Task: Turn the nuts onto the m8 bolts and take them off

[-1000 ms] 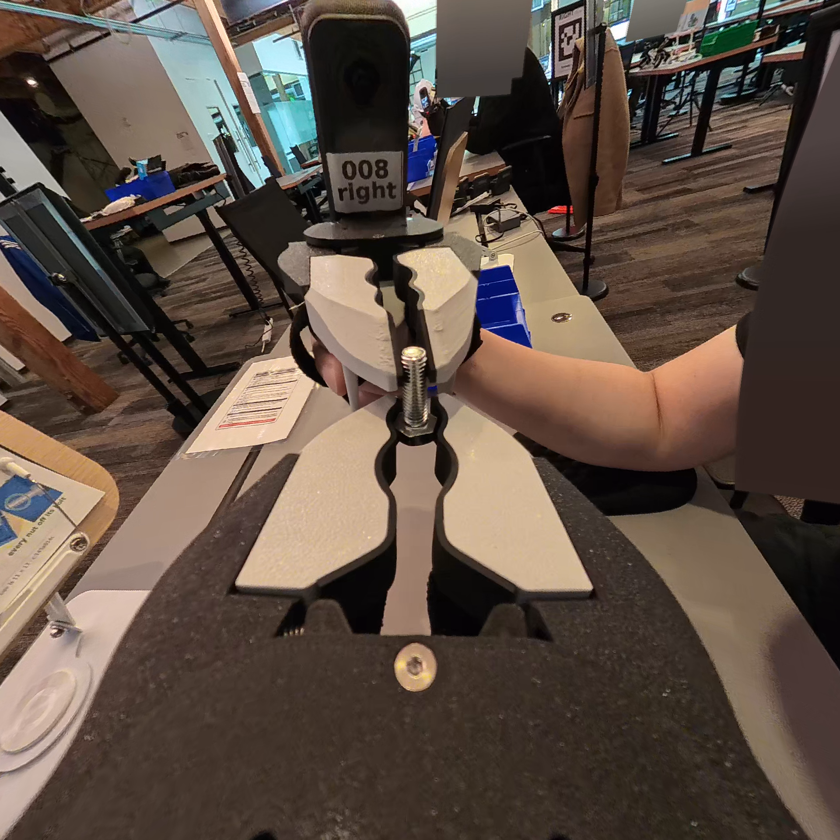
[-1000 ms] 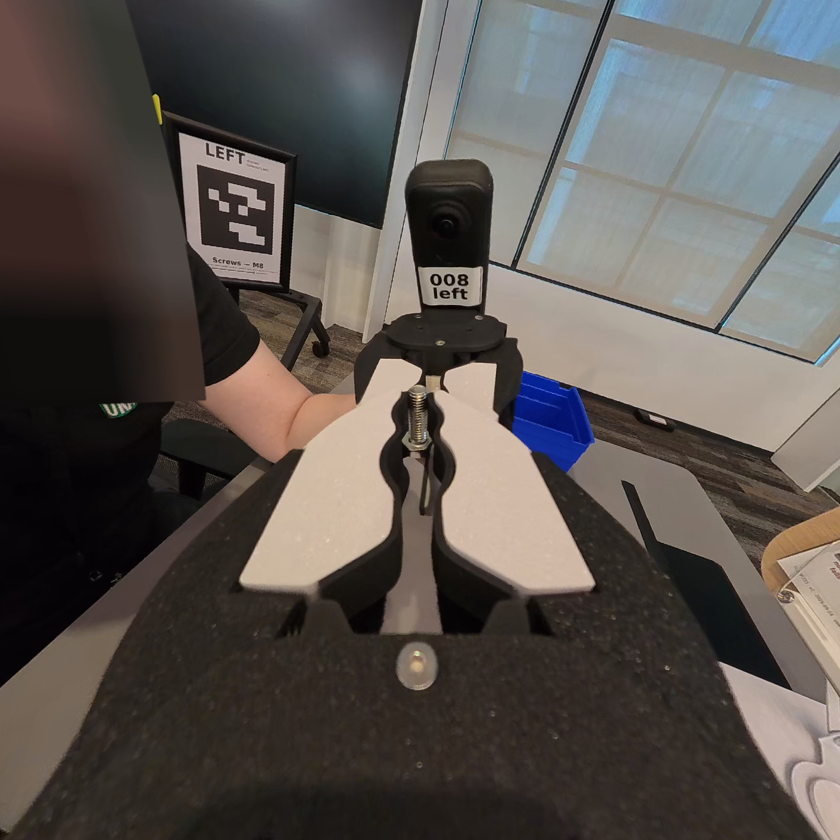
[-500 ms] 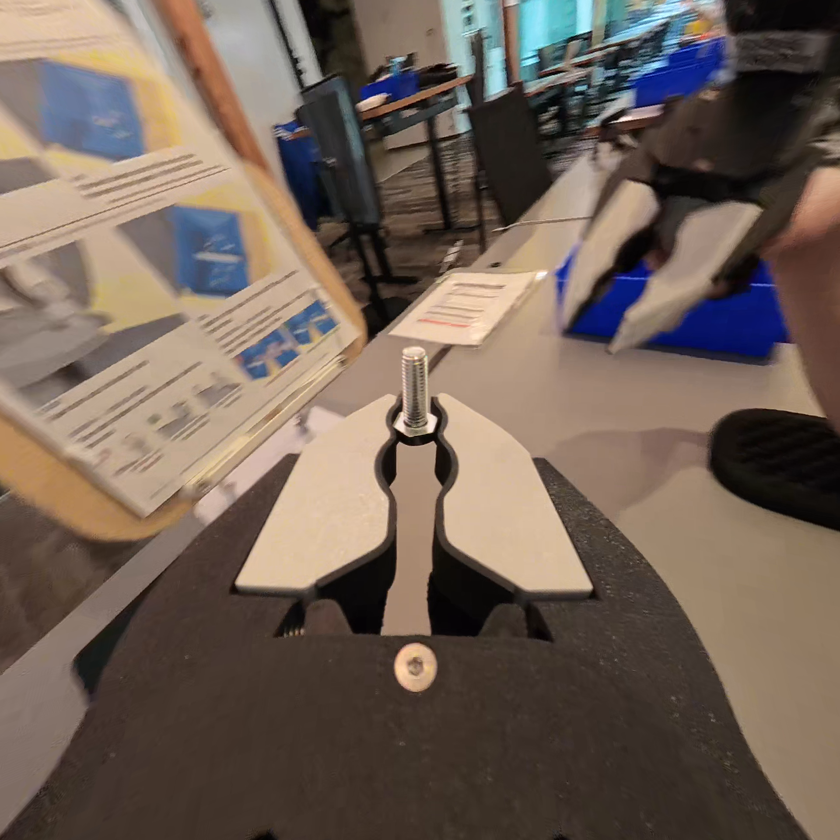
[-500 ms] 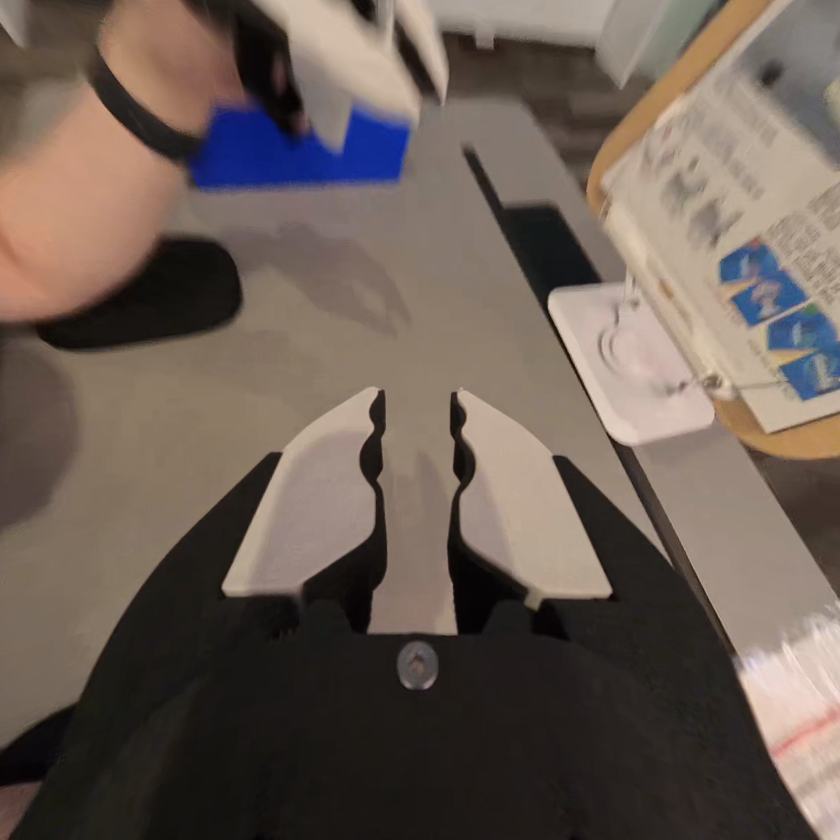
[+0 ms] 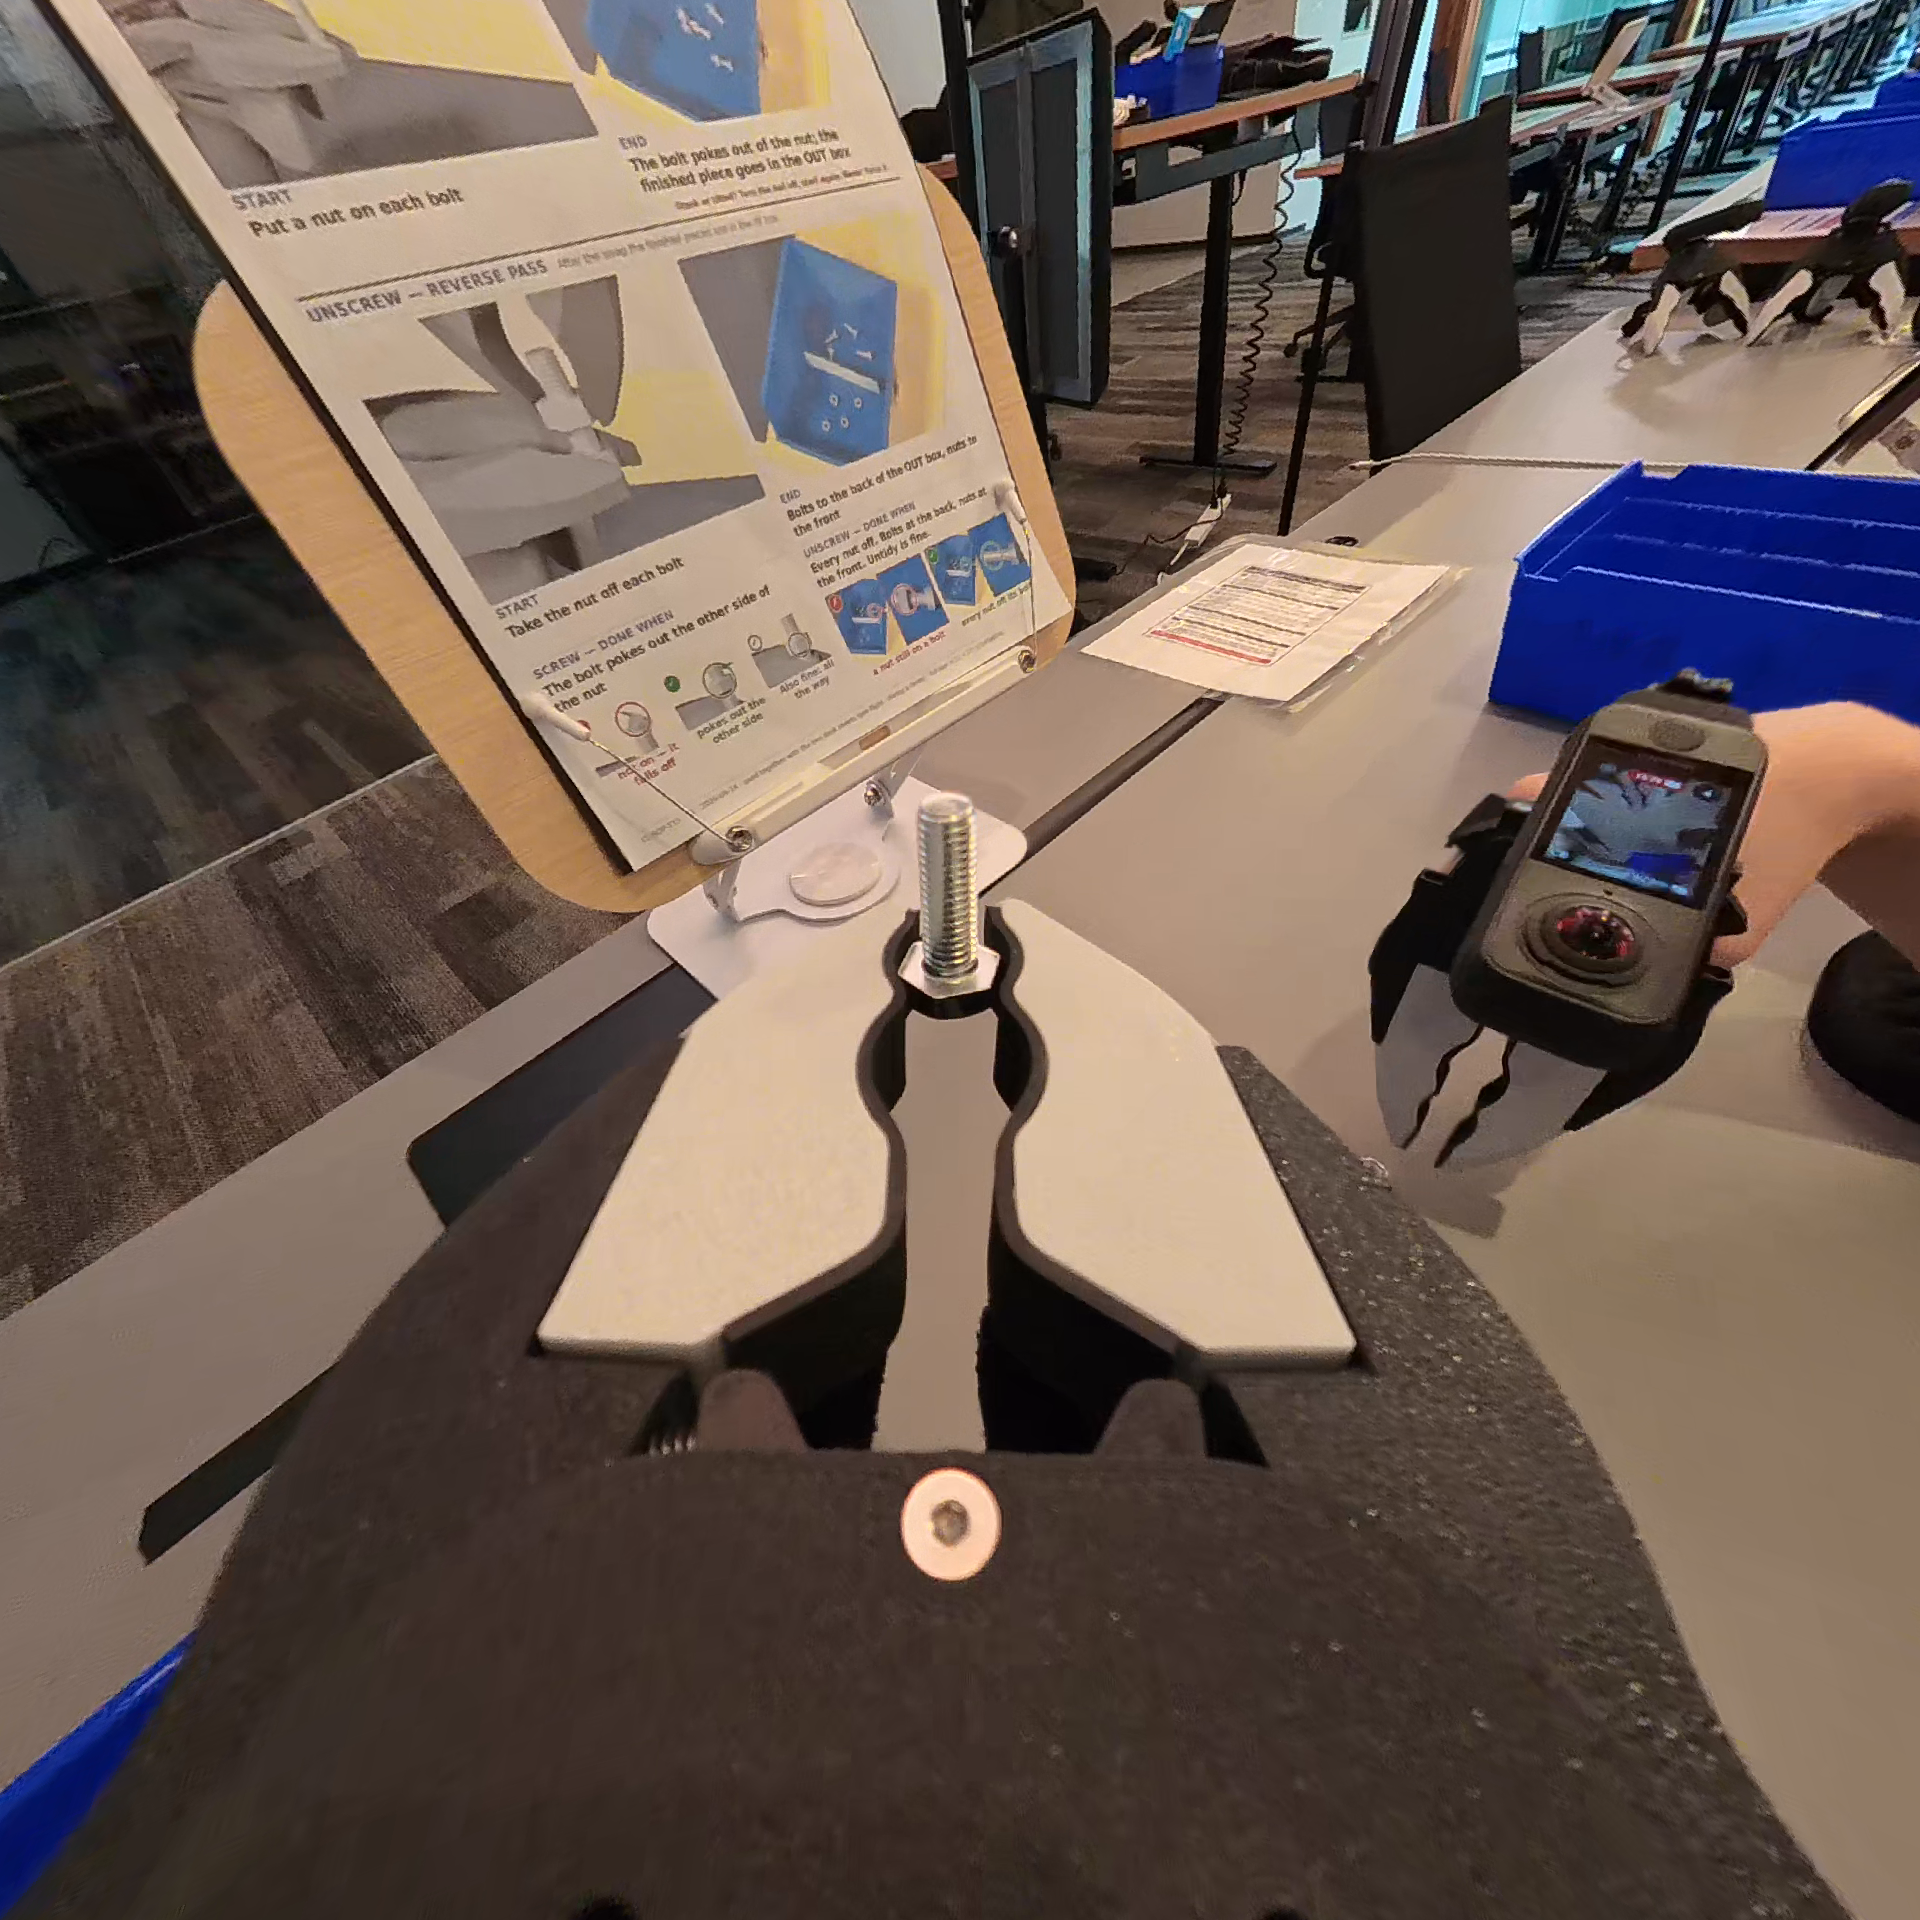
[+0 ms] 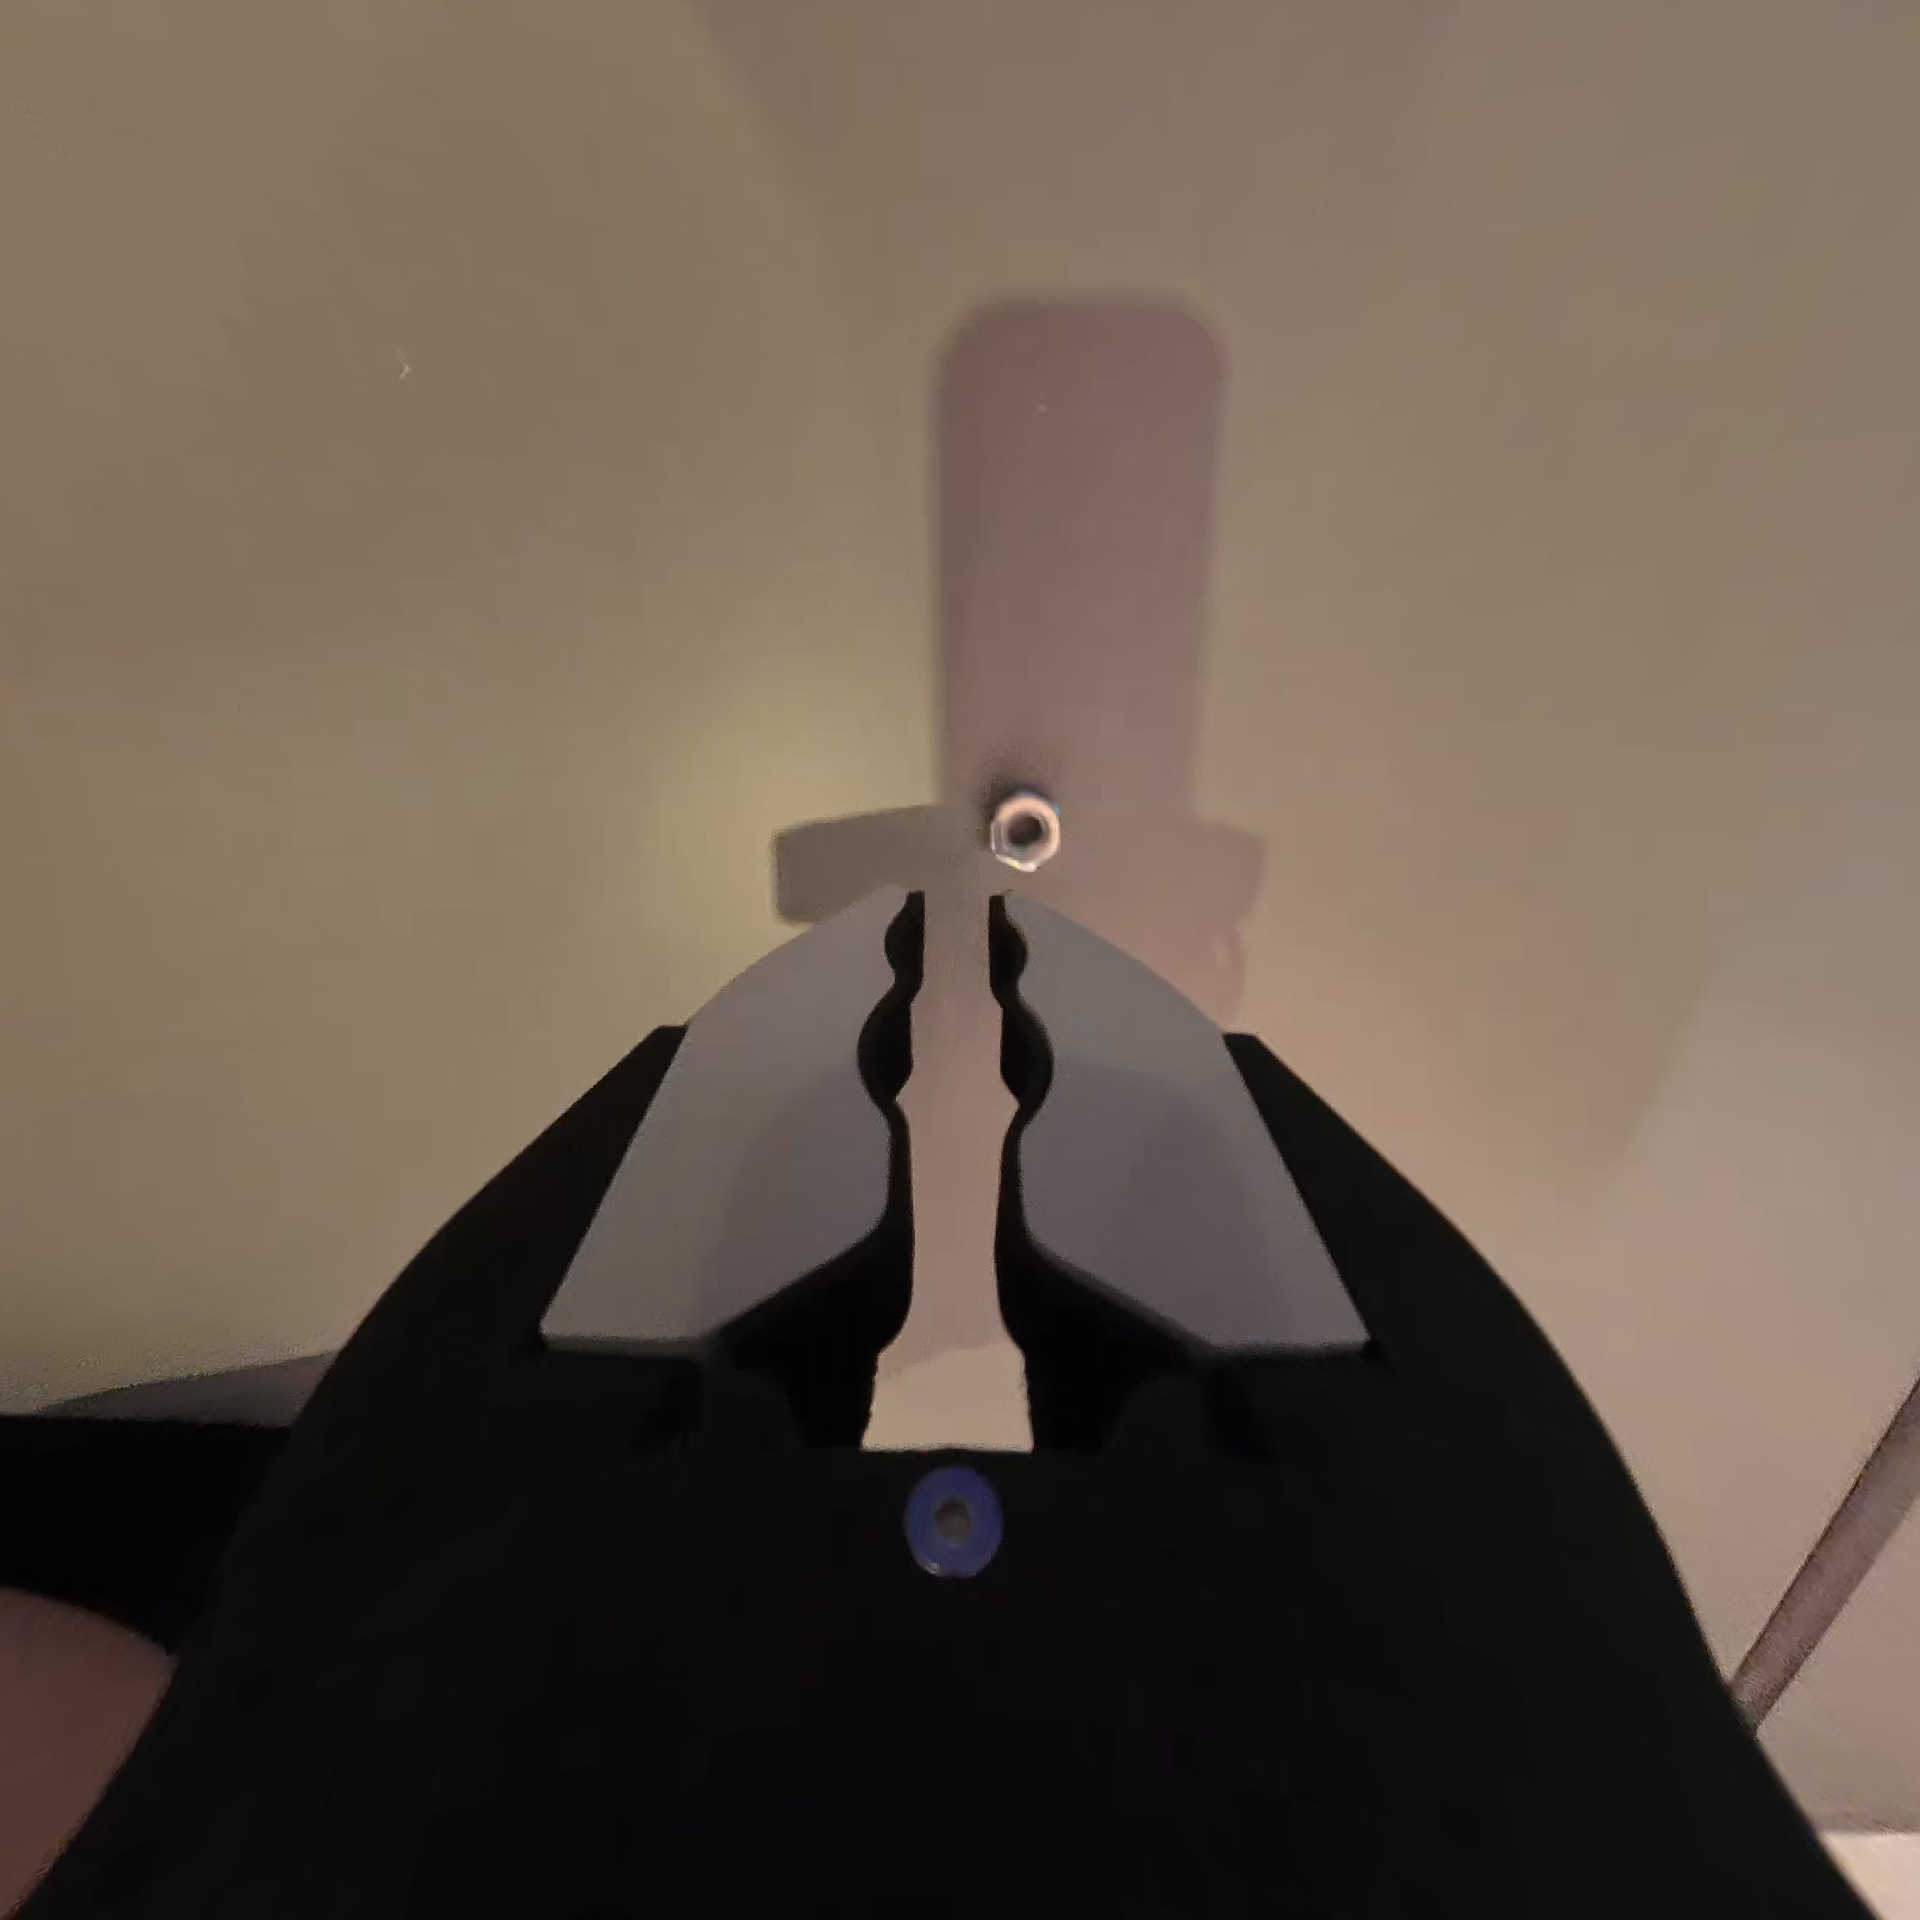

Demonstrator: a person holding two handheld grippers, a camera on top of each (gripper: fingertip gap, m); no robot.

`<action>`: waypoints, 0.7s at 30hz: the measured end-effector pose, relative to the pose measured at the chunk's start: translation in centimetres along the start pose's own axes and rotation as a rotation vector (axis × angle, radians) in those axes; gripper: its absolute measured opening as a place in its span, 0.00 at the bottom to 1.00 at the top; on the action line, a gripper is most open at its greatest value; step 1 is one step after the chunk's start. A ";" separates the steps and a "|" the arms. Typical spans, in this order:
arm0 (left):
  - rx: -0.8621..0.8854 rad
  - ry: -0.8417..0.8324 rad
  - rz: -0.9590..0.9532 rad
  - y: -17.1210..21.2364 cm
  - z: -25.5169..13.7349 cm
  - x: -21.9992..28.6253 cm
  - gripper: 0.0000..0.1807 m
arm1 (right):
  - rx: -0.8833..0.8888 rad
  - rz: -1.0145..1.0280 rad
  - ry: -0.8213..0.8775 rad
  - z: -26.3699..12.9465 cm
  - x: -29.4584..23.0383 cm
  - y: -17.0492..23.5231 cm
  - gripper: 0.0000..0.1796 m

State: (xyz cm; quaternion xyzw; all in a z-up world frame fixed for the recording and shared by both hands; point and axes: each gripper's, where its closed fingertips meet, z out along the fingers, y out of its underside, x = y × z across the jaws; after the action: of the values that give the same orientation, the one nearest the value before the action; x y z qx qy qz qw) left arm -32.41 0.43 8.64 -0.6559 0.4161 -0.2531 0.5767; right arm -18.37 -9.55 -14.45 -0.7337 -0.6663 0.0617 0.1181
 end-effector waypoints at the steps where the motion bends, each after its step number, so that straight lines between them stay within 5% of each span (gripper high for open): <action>1: -0.002 0.000 0.002 0.0 -0.2 0.0 0.06 | -0.006 -0.025 0.000 0.2 -0.1 -0.1 0.07; 6: 0.003 0.040 0.000 0.0 -0.2 0.5 0.07 | -0.007 -0.090 0.022 0.2 0.2 -1.3 0.17; 21: 0.017 0.141 -0.013 -0.2 0.3 2.1 0.07 | -0.084 -0.151 -0.048 1.6 1.0 -1.4 0.13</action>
State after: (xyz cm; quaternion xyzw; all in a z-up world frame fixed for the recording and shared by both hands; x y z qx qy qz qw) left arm -30.98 -1.15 8.47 -0.6343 0.4494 -0.3057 0.5498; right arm -20.00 -8.26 -15.54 -0.6838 -0.7245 0.0423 0.0757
